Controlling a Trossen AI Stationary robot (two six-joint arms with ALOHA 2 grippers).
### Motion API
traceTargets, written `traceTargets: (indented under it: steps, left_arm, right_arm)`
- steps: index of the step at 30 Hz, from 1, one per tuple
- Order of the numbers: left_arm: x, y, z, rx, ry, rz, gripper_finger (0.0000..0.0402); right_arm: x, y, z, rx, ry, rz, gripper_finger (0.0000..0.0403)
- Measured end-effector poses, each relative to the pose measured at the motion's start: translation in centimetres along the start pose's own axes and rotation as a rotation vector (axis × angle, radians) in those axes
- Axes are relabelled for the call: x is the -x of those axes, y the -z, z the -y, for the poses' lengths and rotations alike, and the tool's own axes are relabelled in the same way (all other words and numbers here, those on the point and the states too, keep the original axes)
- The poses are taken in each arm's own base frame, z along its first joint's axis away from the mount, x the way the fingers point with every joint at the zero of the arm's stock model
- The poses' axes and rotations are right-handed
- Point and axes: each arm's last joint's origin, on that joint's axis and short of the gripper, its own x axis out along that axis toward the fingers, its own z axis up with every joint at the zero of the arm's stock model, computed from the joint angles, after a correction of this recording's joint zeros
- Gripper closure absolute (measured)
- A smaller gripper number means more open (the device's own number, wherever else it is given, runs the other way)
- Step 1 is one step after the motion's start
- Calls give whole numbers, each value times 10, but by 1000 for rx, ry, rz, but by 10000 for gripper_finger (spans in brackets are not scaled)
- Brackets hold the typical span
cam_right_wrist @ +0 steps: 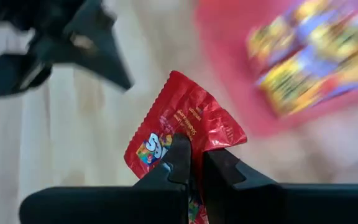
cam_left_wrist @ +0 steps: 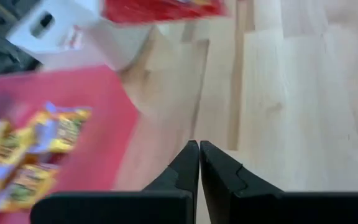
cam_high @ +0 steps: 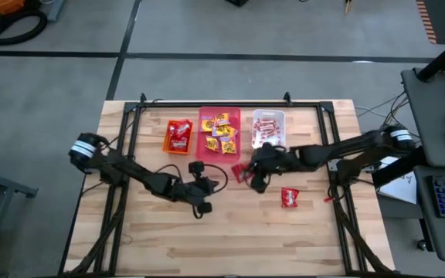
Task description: Organize candy in baskets
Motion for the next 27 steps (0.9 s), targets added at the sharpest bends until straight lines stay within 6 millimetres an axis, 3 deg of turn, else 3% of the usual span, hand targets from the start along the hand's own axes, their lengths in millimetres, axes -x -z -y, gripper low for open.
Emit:
traceTargets:
  steps: [5,10,14,17,22,27]
  left_arm:
    - [23,-7,-20,-22,-9,20,402]
    - [51,-15,-40,27,-46,80,402]
    - [75,-21,-56,79,-37,208,402]
    - [89,-16,-65,129,58,377,402]
    - [100,8,-74,312,93,610,399]
    - [103,27,-78,413,101,745,363]
  right_arm:
    - [23,-19,19,-8,120,135,390]
    - [27,-32,36,10,169,213,390]
    - [18,-44,32,128,116,380,390]
    - [8,-49,26,175,-41,558,390]
    - [-17,-42,14,263,-83,682,390]
    - [-37,-39,-2,380,-91,844,390]
